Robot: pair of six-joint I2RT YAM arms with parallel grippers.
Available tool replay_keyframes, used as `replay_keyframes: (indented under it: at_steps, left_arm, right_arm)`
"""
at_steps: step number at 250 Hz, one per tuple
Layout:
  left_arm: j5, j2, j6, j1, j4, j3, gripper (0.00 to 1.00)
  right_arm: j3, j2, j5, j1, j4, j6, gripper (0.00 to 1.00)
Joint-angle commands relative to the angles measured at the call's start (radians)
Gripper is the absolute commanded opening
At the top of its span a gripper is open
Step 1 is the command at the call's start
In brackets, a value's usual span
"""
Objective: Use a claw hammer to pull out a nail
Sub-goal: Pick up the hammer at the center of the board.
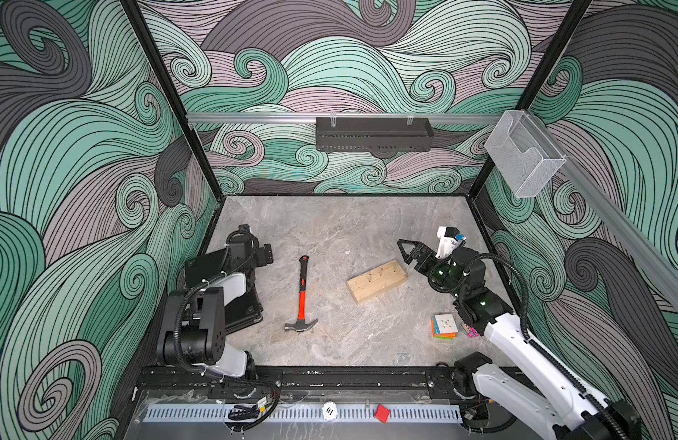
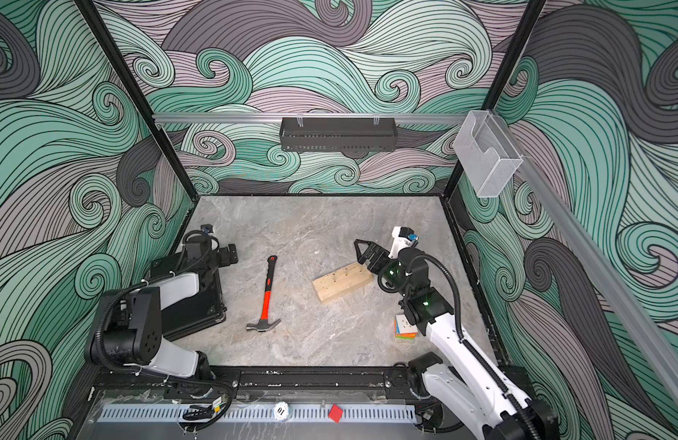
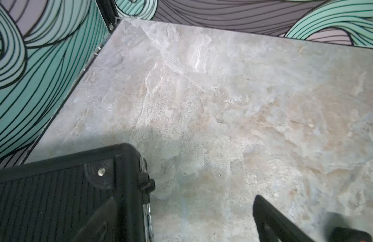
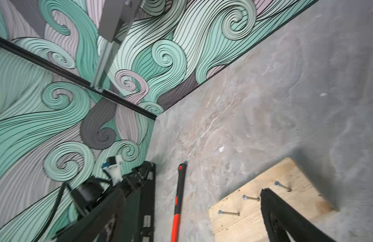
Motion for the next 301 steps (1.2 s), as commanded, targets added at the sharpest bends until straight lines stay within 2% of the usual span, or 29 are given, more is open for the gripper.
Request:
replay_keyframes:
  at_steps: [1, 49, 84, 100, 123, 158, 182, 200, 208, 228, 257, 301]
  left_arm:
    - [0.093, -0.062, -0.054, -0.002, -0.312, 0.199, 0.99]
    - [0.248, -0.132, -0.320, -0.031, -0.449, 0.254, 0.99]
    - [0.352, -0.196, -0.567, -0.100, -0.477, 0.198, 0.99]
    - [0.340, -0.224, -0.648, -0.190, -0.456, 0.156, 0.99]
    - [0.306, -0.217, -0.760, -0.363, -0.451, 0.135, 0.99]
    - [0.145, -0.201, -0.903, -0.607, -0.462, 0.139, 0.99]
    - [0.130, -0.198, -0.940, -0.676, -0.460, 0.153, 0.99]
    - [0.070, -0.187, -1.013, -0.674, -0.608, 0.198, 0.99]
    - [0.083, -0.174, -1.023, -0.664, -0.642, 0.209, 0.99]
    - [0.169, -0.140, -0.986, -0.650, -0.584, 0.206, 0.98]
    - [0.106, -0.058, -0.880, -0.649, -0.728, 0.312, 0.98]
    - [-0.042, 0.083, -0.640, -0.642, -0.950, 0.456, 0.92]
  right_arm:
    - [-0.016, 0.003, -0.031, 0.009, 0.059, 0.083, 1.00]
    - [-0.020, -0.012, 0.072, 0.008, 0.013, 0.085, 1.00]
    - [0.066, 0.004, 0.153, 0.008, -0.116, -0.061, 1.00]
    - [0.102, 0.009, 0.200, 0.008, -0.166, -0.123, 1.00]
    - [0.135, 0.011, 0.263, 0.008, -0.207, -0.182, 0.99]
    - [0.166, 0.016, 0.323, 0.005, -0.244, -0.210, 1.00]
    - [0.177, 0.022, 0.330, 0.003, -0.264, -0.206, 1.00]
    - [0.173, 0.021, 0.331, 0.002, -0.266, -0.200, 1.00]
    - [0.171, 0.021, 0.331, 0.002, -0.261, -0.200, 1.00]
    - [0.168, 0.020, 0.327, -0.001, -0.256, -0.206, 1.00]
    - [0.172, 0.018, 0.324, -0.007, -0.269, -0.214, 1.00]
    - [0.190, 0.034, 0.278, -0.024, -0.306, -0.240, 1.00]
